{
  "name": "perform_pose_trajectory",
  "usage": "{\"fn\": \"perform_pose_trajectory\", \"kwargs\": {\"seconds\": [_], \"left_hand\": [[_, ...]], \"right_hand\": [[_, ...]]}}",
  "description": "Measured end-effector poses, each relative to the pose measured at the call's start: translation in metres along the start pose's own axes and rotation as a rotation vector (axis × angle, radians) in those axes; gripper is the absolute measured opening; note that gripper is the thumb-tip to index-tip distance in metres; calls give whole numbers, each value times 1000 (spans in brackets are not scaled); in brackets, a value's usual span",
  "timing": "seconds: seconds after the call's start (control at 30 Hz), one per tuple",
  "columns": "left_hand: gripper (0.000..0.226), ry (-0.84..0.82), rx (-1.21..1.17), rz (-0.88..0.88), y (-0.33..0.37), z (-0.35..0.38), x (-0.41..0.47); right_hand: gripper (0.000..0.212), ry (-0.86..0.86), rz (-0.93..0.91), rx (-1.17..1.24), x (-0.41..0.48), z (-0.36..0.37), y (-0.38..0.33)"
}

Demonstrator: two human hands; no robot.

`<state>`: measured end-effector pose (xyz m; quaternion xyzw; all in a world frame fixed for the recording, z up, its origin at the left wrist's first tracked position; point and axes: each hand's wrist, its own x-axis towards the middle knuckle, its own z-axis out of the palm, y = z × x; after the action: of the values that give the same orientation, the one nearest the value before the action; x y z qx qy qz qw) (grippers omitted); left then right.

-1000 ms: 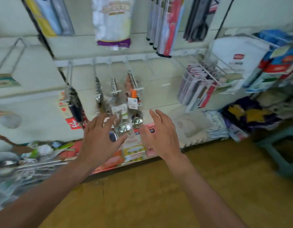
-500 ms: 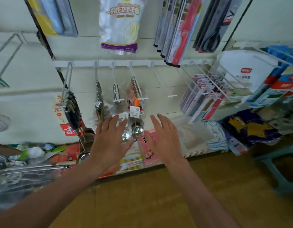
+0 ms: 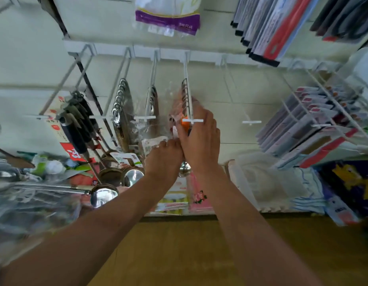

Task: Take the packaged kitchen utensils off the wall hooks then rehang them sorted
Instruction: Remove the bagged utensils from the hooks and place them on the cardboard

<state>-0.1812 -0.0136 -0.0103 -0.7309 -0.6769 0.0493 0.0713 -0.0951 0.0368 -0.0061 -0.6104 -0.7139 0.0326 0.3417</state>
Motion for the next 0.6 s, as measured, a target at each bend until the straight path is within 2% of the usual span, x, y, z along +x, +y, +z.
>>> {"fn": "perform_pose_trajectory", "kwargs": {"seconds": [0.1, 0.3, 0.43, 0.53, 0.6], "left_hand": [[36, -21, -107, -85, 2, 3, 12], [36, -13, -465, -278, 12, 2, 22], [31, -150, -637, -426, 20, 3, 22], [16, -230, -733, -395, 24, 14, 23], [17, -219, -869, -393, 27, 16, 21]], "right_hand": [[60, 38, -19, 66, 8, 1, 2], [32, 97, -53, 116, 8, 0, 0], [27, 113, -59, 112, 5, -4, 1], [30, 95, -56, 84, 4, -9, 0], [31, 100, -71, 71, 2, -14, 0]]}}
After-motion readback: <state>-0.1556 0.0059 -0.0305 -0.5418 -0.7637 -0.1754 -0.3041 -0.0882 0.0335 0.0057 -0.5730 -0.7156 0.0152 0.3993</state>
